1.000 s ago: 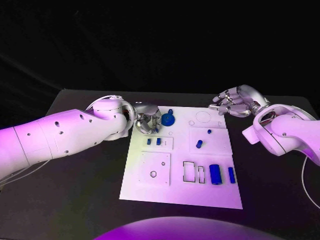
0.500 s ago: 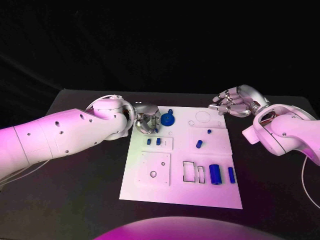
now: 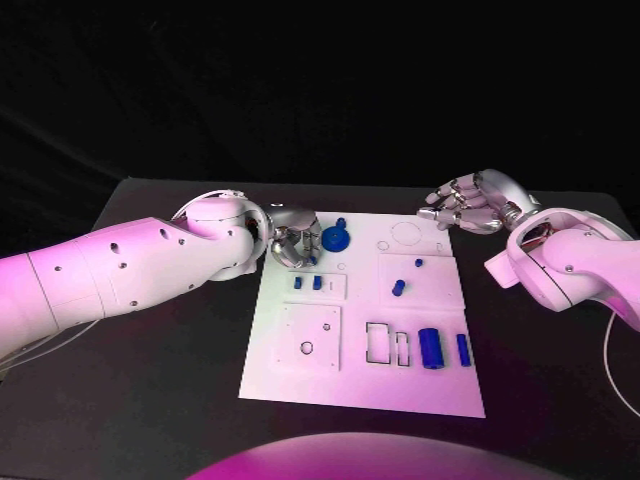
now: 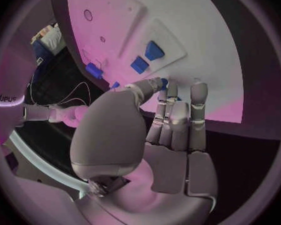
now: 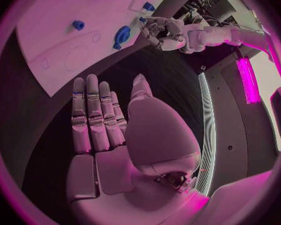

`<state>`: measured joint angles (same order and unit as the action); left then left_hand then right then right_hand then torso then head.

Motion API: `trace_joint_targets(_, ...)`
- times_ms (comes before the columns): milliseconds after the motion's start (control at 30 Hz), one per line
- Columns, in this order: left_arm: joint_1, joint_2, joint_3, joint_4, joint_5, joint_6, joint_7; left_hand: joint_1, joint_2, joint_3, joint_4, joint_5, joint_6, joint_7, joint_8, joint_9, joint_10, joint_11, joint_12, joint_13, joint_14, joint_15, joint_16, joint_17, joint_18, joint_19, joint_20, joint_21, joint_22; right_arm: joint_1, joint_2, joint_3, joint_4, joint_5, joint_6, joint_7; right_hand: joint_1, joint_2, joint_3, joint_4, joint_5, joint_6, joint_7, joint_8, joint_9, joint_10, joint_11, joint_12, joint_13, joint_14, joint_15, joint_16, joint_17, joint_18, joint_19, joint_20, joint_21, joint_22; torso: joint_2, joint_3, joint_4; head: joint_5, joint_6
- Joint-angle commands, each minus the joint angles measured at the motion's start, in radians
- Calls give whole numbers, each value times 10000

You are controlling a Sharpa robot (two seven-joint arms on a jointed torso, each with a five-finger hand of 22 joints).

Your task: Assemble the parts on the task board

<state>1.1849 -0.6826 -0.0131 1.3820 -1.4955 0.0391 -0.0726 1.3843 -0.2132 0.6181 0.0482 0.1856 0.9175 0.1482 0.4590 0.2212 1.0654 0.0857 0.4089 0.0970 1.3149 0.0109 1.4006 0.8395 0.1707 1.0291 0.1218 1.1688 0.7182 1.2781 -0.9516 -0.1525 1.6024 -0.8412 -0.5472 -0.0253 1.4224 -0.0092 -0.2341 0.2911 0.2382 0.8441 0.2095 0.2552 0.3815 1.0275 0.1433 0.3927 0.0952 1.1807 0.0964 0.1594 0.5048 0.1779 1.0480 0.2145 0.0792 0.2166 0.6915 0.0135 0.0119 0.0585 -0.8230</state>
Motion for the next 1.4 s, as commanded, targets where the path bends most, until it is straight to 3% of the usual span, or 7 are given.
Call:
trace_joint_targets(33, -32, -2, -27, 10, 77, -14, 119, -165, -84, -66, 55, 0, -131, 50, -153, -42, -14, 41, -152, -31, -76, 84, -13, -103, -2, -137, 34, -92, -116, -5, 3, 1, 15, -28, 30, 89, -81, -12, -76, -6, 2, 34, 61, -55, -10, -30, 52, -41, -10, -55, 6, -24, -10, 54, -57, 0, -41, -9, 1, 4, 1, 2, -7)
trace_joint_targets(267, -32, -18, -27, -25, 141, -68, 114, -313, -223, -107, 145, 8, -271, 108, -369, -80, -55, 101, -355, -52, -334, 137, -185, -676, 84, -442, 81, -387, -597, -5, 0, 1, 13, -26, 38, 86, -98, -19, -76, -6, 1, 41, 64, -73, -16, -29, 55, -42, -40, -56, 9, -38, -25, 54, -60, 4, -46, -26, -5, 6, 2, 0, -5)
trace_joint_targets(733, -33, -45, -27, -37, 161, -77, 50, -378, -283, -145, 198, 5, -350, 129, -488, -99, -63, 126, -455, -55, -421, 164, -247, -842, 105, -505, 94, -489, -720, -5, -2, 1, 13, -24, 31, 88, -98, -19, -76, -6, 1, 41, 64, -73, -16, -29, 55, -42, -40, -56, 9, -38, -25, 54, -60, 4, -46, -26, 1, 1, 1, 3, 0)
trace_joint_targets(1133, -35, -91, -27, -70, 193, -140, -21, -354, -407, -217, 286, 8, -1205, 158, -1186, -340, -54, 111, -799, -32, -432, 154, -223, -843, 119, -470, 73, -662, -902, -5, -16, 1, -3, -33, 153, 84, -33, -94, -25, -26, 7, 124, 88, -120, -31, -174, 100, -139, -204, -200, 68, -178, -127, 46, -161, 51, -102, -126, -2, -1, 3, 2, 4)
trace_joint_targets(1233, -38, -125, -26, -93, 194, -185, -29, -353, -409, -223, 290, 8, -1230, 165, -1205, -349, -66, 115, -817, -33, -430, 155, -219, -837, 121, -475, 73, -672, -919, -5, -23, 1, -15, -83, 295, 132, 219, -88, 72, -79, 9, 267, 65, -111, -26, -264, 100, -238, -293, -181, 70, -210, -183, 57, -171, 64, -93, -179, -8, -3, -4, 9, 14)
trace_joint_targets(1333, -45, -176, -24, -89, 195, -266, -15, -353, -409, -223, 290, 8, -1230, 165, -1205, -349, -66, 115, -817, -33, -429, 155, -219, -836, 121, -474, 73, -672, -919, -5, -37, 1, -31, -232, 473, 230, 1024, -65, 342, -265, 16, 406, -11, -197, -66, -261, 43, -394, -322, 15, 1, -172, -233, 68, -34, 10, -23, -233, -9, -3, -2, 2, 18)
trace_joint_targets(1400, -50, -228, -22, -69, 202, -365, 17, -325, -397, -213, 281, 15, -1224, 177, -1208, -351, -79, 118, -835, -34, -425, 157, -214, -824, 124, -473, 70, -677, -927, -5, -50, 1, -59, -434, 647, 330, 1888, -65, 700, -423, 49, 548, -130, -328, -141, -97, -88, -567, -336, 465, -191, 6, -194, 75, 348, -176, 177, -199, -9, -4, -3, -11, 30)
